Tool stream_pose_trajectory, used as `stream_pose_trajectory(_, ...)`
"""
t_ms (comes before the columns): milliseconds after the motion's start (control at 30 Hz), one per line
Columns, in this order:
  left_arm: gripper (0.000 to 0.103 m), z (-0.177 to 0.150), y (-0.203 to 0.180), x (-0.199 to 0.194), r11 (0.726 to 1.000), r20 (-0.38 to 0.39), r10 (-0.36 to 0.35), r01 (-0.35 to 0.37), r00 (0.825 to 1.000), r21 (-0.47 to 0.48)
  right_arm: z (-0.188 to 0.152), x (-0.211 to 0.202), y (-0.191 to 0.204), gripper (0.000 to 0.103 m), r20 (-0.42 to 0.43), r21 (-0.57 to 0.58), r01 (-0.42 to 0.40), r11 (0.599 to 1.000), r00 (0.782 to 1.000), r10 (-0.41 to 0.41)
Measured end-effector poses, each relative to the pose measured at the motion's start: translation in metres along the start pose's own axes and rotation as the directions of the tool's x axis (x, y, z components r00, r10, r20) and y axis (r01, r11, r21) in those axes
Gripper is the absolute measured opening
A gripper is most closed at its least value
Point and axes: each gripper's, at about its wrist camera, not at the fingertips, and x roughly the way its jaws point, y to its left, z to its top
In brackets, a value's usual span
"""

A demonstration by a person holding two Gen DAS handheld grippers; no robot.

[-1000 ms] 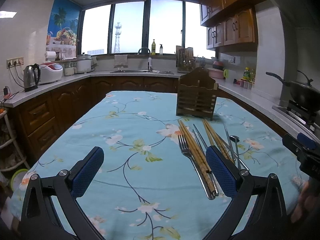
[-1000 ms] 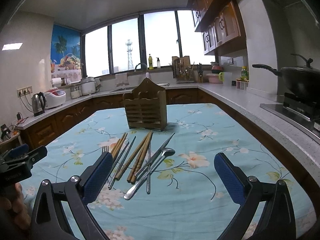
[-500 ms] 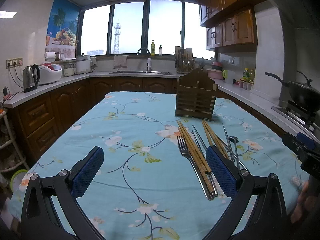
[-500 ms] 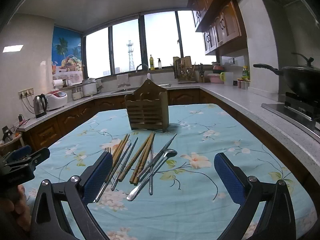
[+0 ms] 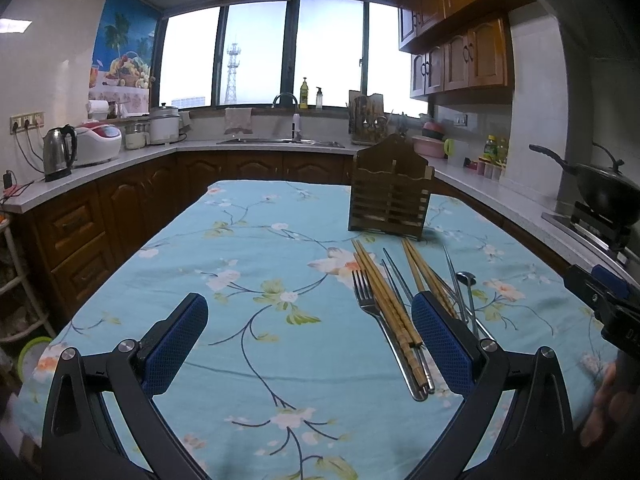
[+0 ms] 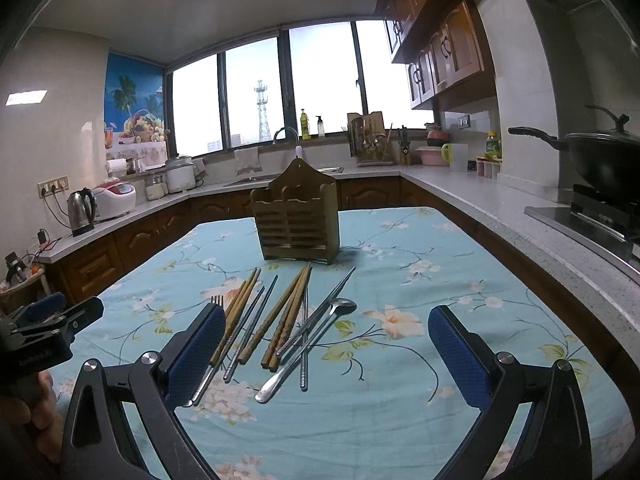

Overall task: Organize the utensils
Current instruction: 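Lower the right gripper onto the pile and grasp the silver spoon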

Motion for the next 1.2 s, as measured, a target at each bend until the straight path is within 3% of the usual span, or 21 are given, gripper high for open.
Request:
stream_pose_trajectory(567, 0.103, 0.011, 0.013, 0.026, 0.997, -0.091, -0.072, 0.068, 0.993, -0.044, 0.009, 0.015, -0.005, 0.102, -0.046, 0.022, -0.025, 0.999, 0.999, 0.026)
stream_pose_trajectory(767, 0.103, 0.018, 0.016, 0.045, 0.991, -0.15, -0.116, 0.105, 0.982, -0.078, 0.014, 0.027, -0.012, 0.102, -0.082, 0.057, -0.039, 0.998, 0.996, 0.044)
stream_pose_trajectory(900, 0.102, 0.022, 0.017, 0.06, 0.985, -0.196, -0.152, 0.133, 0.969, -0.106, 0.016, 0.038, -0.017, 0.102, -0.121, 0.095, -0.056, 0.994, 0.99, 0.067)
stream_pose_trajectory(1000, 0.095, 0.026, 0.014, 0.075, 0.983, -0.237, -0.175, 0.157, 0.956, -0.095, 0.018, 0.047, -0.023, 0.099, -0.147, 0.129, -0.076, 0.989, 0.985, 0.095)
stream_pose_trajectory(1133, 0.08, 0.029, 0.009, 0.101, 0.971, -0.314, -0.236, 0.215, 0.919, -0.102, 0.02, 0.067, -0.033, 0.09, -0.205, 0.208, -0.108, 0.972, 0.967, 0.151)
stream_pose_trajectory(1200, 0.073, 0.03, 0.007, 0.116, 0.964, -0.353, -0.266, 0.242, 0.897, -0.111, 0.021, 0.08, -0.04, 0.078, -0.239, 0.257, -0.122, 0.959, 0.953, 0.185)
